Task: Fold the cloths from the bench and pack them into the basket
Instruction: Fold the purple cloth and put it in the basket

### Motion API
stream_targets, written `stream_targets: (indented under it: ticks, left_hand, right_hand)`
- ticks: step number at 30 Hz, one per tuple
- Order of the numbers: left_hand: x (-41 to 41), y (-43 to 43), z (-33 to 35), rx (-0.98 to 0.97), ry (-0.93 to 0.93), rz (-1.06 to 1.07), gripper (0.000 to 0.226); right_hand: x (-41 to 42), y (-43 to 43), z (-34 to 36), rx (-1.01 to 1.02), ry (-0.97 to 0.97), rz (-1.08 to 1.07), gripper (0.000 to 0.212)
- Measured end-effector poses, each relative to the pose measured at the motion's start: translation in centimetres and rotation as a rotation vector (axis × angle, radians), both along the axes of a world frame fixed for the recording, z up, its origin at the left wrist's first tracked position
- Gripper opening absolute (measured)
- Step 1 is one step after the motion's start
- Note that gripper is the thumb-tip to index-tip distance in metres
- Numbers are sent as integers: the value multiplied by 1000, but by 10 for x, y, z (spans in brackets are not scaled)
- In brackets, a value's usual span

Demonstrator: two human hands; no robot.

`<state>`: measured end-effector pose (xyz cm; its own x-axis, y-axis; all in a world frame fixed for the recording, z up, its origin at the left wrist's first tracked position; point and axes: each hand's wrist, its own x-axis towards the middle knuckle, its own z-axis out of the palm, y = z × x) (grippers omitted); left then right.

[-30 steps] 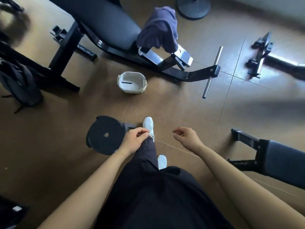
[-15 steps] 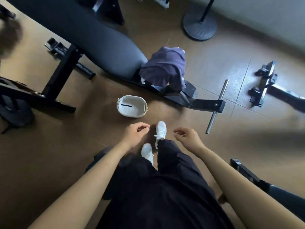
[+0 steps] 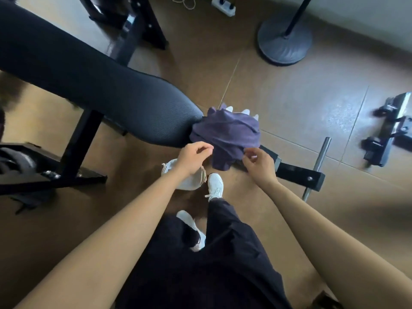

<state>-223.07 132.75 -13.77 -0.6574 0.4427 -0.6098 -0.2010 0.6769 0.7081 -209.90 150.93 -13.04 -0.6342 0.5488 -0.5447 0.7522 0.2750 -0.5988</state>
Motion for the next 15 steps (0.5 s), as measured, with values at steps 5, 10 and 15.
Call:
stream_targets:
  ticks: [5,10,15]
  left_hand:
    - [-72,58,-20,-11,31,-77,21]
    - [-114,104,-66,-43,94,-262,27]
    - [-137,133,-116,-115,181,-552,45]
  right_hand:
    - [-73,51,-34,59,16,-49,32]
    - [-118,68,-80,174,-124,91,46]
    - [-131,72,-101,268,-262,118,39]
